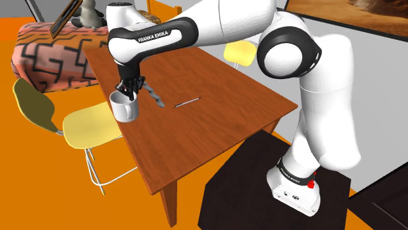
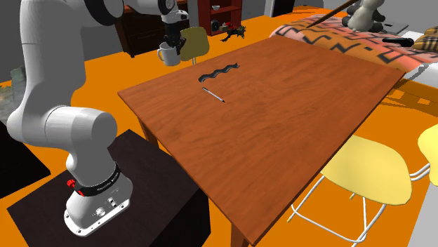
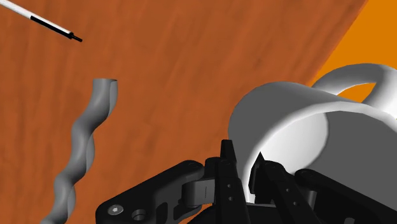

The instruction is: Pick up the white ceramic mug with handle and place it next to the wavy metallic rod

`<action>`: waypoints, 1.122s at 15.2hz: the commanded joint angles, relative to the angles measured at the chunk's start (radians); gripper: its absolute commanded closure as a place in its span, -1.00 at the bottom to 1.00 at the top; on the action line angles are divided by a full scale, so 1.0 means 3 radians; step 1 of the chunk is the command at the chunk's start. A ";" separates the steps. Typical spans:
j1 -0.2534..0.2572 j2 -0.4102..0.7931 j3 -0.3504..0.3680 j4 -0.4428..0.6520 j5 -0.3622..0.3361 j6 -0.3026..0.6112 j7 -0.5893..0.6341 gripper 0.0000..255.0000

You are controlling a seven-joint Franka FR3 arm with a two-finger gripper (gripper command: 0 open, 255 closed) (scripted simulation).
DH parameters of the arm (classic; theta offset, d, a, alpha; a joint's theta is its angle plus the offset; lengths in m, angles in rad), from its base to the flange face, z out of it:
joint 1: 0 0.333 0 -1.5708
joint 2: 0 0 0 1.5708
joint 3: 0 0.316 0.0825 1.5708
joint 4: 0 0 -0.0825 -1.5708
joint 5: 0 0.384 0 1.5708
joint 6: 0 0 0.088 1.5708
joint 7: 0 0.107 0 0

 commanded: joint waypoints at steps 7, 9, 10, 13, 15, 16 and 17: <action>-0.0002 0.0101 0.0013 -0.0192 0.0023 0.0295 -0.0019 1.00; -0.0003 0.0133 0.0016 -0.0234 0.0030 0.0368 -0.0024 1.00; -0.0004 0.0149 0.0019 -0.0253 0.0034 0.0404 -0.0026 1.00; -0.0005 0.0181 0.0023 -0.0287 0.0040 0.0470 -0.0031 1.00; -0.0005 0.0182 0.0023 -0.0287 0.0041 0.0470 -0.0031 1.00; -0.0005 0.0182 0.0023 -0.0286 0.0040 0.0470 -0.0031 1.00; -0.0005 0.0182 0.0023 -0.0286 0.0040 0.0470 -0.0031 1.00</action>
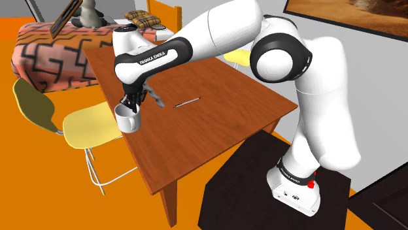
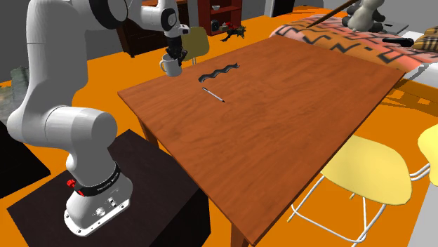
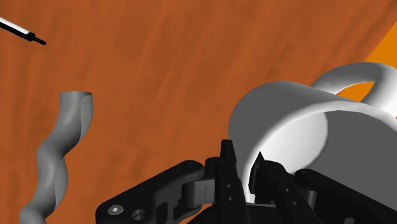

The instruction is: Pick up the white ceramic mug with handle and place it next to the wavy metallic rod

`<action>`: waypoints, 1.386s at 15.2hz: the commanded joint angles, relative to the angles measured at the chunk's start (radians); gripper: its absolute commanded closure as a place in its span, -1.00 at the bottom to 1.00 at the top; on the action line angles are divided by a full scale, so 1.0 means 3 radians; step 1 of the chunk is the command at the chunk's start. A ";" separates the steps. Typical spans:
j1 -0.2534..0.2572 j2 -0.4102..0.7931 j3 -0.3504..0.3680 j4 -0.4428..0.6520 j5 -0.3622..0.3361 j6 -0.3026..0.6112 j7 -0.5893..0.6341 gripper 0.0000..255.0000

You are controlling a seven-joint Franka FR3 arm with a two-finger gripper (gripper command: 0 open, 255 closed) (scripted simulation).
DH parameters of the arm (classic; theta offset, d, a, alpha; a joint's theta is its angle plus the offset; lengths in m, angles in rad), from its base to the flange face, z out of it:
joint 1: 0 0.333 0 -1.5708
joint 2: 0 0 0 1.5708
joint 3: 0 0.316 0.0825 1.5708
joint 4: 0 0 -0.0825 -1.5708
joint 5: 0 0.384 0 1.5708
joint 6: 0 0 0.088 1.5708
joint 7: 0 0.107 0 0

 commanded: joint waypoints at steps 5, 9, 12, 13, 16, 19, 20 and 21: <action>0.0000 0.0000 0.0000 0.0001 0.0000 0.0001 0.0000 -1.00; 0.0000 -0.0001 0.0000 0.0000 0.0000 0.0001 0.0000 -1.00; 0.0010 -0.0165 -0.0018 0.0082 -0.0030 -0.0243 0.0017 -1.00; 0.0012 -0.0203 -0.0022 0.0112 -0.0037 -0.0311 0.0022 -1.00; 0.0012 -0.0203 -0.0021 0.0112 -0.0037 -0.0311 0.0022 -1.00; 0.0012 -0.0203 -0.0021 0.0112 -0.0037 -0.0311 0.0022 -1.00; 0.0012 -0.0203 -0.0021 0.0112 -0.0037 -0.0311 0.0022 -1.00; 0.0012 -0.0203 -0.0021 0.0112 -0.0037 -0.0311 0.0022 -1.00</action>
